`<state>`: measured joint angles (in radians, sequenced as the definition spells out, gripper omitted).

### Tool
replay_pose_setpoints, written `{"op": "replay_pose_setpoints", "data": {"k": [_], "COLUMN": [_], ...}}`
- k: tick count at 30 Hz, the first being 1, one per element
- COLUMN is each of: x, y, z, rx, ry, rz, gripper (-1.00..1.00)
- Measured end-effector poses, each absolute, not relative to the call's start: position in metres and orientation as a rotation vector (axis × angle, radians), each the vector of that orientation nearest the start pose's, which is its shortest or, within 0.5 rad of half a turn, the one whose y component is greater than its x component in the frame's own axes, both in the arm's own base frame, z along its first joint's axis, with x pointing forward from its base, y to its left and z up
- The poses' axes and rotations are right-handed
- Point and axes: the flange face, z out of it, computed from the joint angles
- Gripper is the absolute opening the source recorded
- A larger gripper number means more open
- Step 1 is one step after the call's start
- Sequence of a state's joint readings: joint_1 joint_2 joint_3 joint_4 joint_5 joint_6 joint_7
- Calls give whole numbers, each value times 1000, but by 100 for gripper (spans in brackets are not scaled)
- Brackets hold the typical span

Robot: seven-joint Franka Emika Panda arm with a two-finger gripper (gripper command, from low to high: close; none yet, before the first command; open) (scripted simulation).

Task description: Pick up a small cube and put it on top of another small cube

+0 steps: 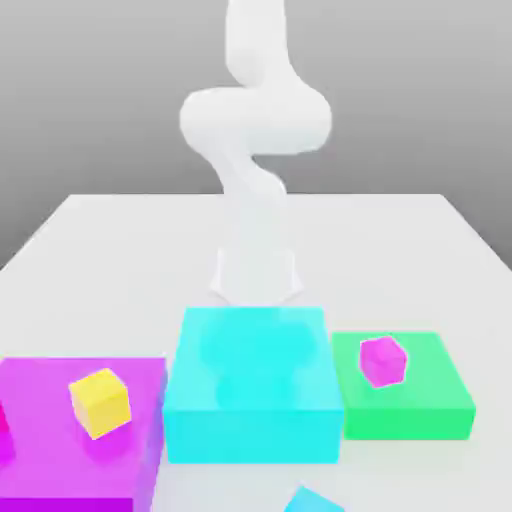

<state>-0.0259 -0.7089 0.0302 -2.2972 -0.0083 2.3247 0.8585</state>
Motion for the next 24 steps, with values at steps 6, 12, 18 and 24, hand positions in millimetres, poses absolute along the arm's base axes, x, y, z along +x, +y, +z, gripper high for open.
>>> {"op": "replay_pose_setpoints", "data": {"k": [6, 12, 18, 24], "x": [451, 502, 534, 544], "y": [16, 24, 32, 43], "z": [600, 506, 404, 299], "rx": [-2501, -2519, -2514, -2483], "ry": [1313, 1497, 1671, 1838], "rz": [-792, -614, -423, -217], "gripper": [0, 0, 0, 0]}}
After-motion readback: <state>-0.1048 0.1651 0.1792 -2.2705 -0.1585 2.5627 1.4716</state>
